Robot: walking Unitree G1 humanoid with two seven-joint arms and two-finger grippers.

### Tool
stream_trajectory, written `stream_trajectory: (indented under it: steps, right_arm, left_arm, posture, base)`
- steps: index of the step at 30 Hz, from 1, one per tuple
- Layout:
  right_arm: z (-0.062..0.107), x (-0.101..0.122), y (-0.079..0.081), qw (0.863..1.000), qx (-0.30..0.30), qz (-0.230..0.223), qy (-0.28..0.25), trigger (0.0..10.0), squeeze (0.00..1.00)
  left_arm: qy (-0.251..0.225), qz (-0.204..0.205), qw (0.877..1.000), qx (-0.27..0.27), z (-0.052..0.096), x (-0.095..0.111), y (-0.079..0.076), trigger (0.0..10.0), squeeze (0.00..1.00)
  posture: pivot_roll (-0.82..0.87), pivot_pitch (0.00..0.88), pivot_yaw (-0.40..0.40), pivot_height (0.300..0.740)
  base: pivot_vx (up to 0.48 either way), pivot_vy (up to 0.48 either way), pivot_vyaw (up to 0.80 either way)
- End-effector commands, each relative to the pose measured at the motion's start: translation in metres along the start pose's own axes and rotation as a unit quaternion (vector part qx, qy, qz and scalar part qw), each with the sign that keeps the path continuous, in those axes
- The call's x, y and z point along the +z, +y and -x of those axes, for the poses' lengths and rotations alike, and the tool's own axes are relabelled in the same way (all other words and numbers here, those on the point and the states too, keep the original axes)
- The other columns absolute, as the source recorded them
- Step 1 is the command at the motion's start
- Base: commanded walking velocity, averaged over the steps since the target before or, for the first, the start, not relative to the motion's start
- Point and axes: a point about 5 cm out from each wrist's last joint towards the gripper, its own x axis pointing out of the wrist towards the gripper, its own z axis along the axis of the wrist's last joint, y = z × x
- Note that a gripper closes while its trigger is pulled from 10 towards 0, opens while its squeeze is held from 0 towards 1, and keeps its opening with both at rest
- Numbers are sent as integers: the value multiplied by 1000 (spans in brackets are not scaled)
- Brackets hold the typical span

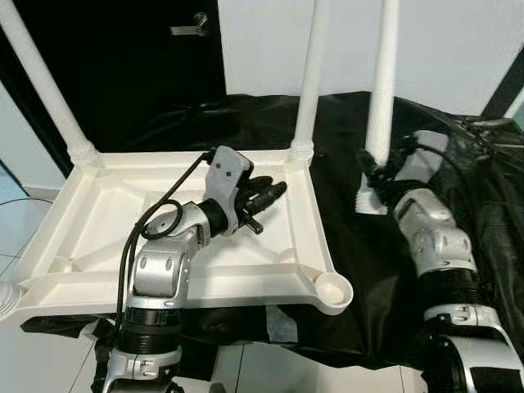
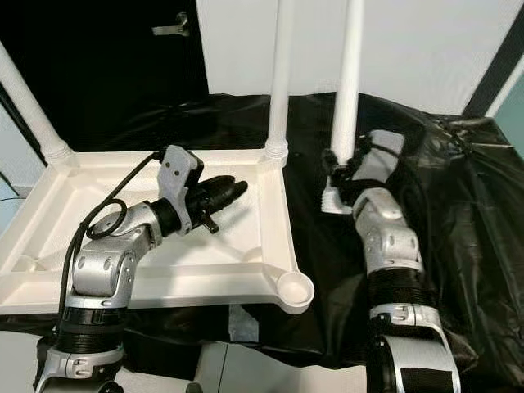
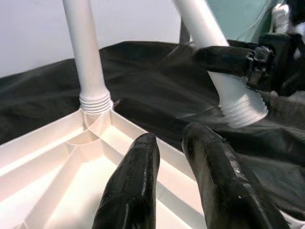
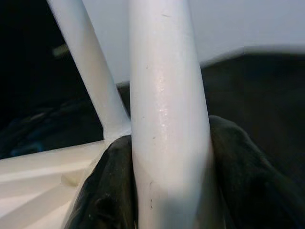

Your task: Building children table

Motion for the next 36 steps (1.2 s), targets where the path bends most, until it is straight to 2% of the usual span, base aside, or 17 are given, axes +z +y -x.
stream_trajectory:
  steps: [1,2,4,5,6,7,9,12,13,14,15,16,18,23,26,31,36]
  right_arm:
    - [6,15,16,997,19,34,-68,10000,0]
    - [9,16,20,995,25,41,-83,10000,0]
    - [9,16,20,995,25,41,-83,10000,0]
    - [13,17,27,993,38,49,-99,10000,0]
    - [13,17,27,993,38,49,-99,10000,0]
    - [19,18,35,990,53,52,-116,10000,0]
    - [19,18,35,990,53,52,-116,10000,0]
    - [24,17,46,987,83,60,-126,10000,0]
    - [25,16,51,985,95,66,-129,10000,0]
    - [25,16,51,985,95,66,-129,10000,0]
    - [26,13,56,983,110,70,-128,10000,0]
    - [27,12,59,982,117,72,-128,10000,0]
    - [30,6,69,977,149,88,-125,10000,0]
    - [34,-2,82,969,188,106,-120,10000,0]
    - [37,-7,92,961,220,117,-116,10000,0]
    - [42,-11,101,953,245,137,-118,10000,0]
    - [45,-14,103,951,247,143,-116,10000,0]
  left_arm:
    - [-18,20,1000,-5,-1,5,5,10000,125]
    - [-25,31,999,-8,-1,6,6,10000,298]
    - [-25,31,999,-8,-1,6,6,10000,298]
    - [-34,45,998,-13,-2,8,7,10000,1000]
    - [-34,45,998,-13,-2,8,7,10000,1000]
    - [-46,64,997,-12,-4,11,9,10000,1000]
    - [-46,64,997,-12,-4,11,9,10000,1000]
    - [-68,79,994,-22,-8,19,9,10000,1000]
    - [-82,88,992,-33,-10,24,8,10000,875]
    - [-82,88,992,-33,-10,24,8,10000,875]
    - [-95,95,990,-47,-12,30,7,10000,267]
    - [-102,100,988,-56,-13,34,7,10000,0]
    - [-123,122,982,-78,-16,43,7,10000,0]
    - [-136,130,977,-95,-21,52,6,10000,0]
    - [-138,126,978,-98,-26,56,8,10000,0]
    - [-131,117,981,-84,-33,57,12,10000,0]
    - [-126,116,983,-70,-34,59,18,10000,0]
  posture:
    - [40,0,2,740]
    - [40,0,2,740]
    - [40,0,2,740]
    - [32,0,8,740]
    - [32,0,8,740]
    - [27,0,12,740]
    - [27,0,12,740]
    - [21,0,21,740]
    - [21,0,21,740]
    - [21,0,21,740]
    - [20,0,24,740]
    - [20,0,24,740]
    - [18,0,31,740]
    - [18,0,27,740]
    - [19,0,24,740]
    - [16,0,28,740]
    - [13,0,30,740]
  base:
    - [0,0,0]
    - [0,0,0]
    - [0,0,0]
    - [0,0,0]
    - [0,0,0]
    - [0,0,0]
    - [0,0,0]
    - [0,0,0]
    - [0,0,0]
    - [0,0,0]
    - [0,0,0]
    - [0,0,0]
    - [0,0,0]
    - [0,0,0]
    - [0,0,0]
    - [0,0,0]
    - [0,0,0]
